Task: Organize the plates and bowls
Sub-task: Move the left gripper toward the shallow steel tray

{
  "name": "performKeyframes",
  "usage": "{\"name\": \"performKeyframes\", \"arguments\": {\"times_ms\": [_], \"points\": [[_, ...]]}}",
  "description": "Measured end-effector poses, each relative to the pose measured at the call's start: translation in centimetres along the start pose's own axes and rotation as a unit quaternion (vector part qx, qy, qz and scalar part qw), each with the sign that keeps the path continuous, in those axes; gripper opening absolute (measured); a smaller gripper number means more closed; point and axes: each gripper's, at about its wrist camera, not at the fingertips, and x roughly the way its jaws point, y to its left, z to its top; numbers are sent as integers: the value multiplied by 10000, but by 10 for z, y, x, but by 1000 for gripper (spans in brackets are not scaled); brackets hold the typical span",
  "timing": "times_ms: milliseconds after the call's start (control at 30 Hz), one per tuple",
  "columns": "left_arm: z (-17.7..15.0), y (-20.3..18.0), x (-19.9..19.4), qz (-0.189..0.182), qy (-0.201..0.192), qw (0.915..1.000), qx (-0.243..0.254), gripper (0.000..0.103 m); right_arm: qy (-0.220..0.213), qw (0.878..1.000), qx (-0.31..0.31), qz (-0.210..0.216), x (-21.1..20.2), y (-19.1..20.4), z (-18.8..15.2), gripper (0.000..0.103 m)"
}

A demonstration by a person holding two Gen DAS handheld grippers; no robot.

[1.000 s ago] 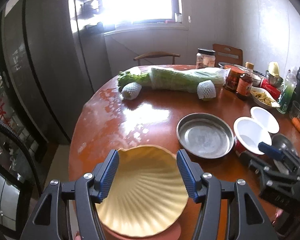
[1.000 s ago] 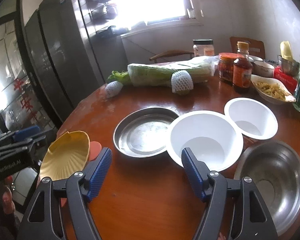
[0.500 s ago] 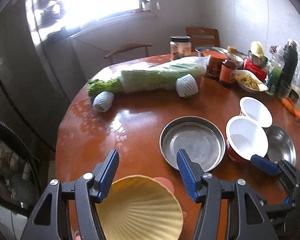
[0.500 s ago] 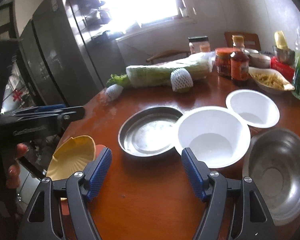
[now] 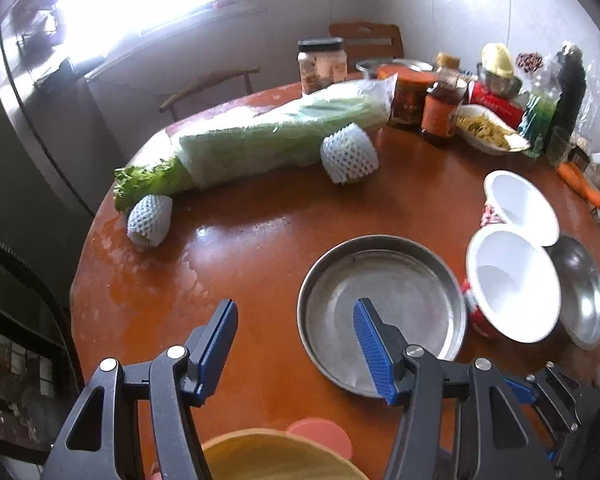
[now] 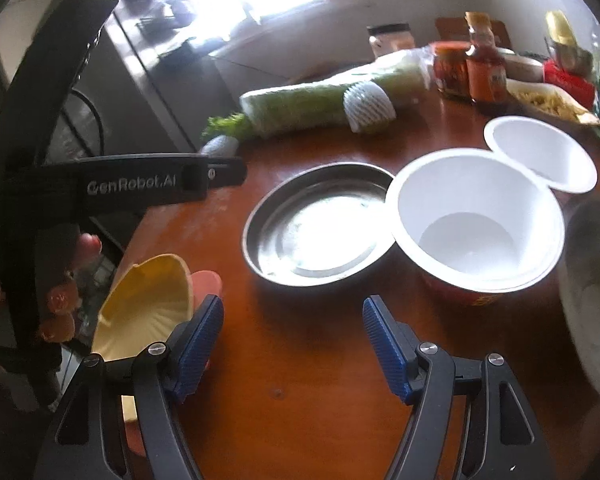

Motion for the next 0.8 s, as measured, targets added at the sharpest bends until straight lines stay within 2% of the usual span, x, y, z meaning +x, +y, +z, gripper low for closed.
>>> {"name": "performKeyframes", "arguments": {"times_ms": [100,300,500,567,800], "points": [[4,0,17,-115,170,9998,21,60,-1,9998,153,-84,7,-1,2,74],[8,-2,36,-5,311,9995,49,57,-148,9981,549,-241,12,-9,8,74],[6,0,64,-190,774,9968,-19,37,-40,9974,657,-289,23,-15,12,74],[2,1,71,-183,907,9957,-20,26,-15,9973,675,-288,26,-17,13,74],[-8,17,71,-286,951,9949,-192,21,-19,9985,499,-240,31,-10,15,71]]}}
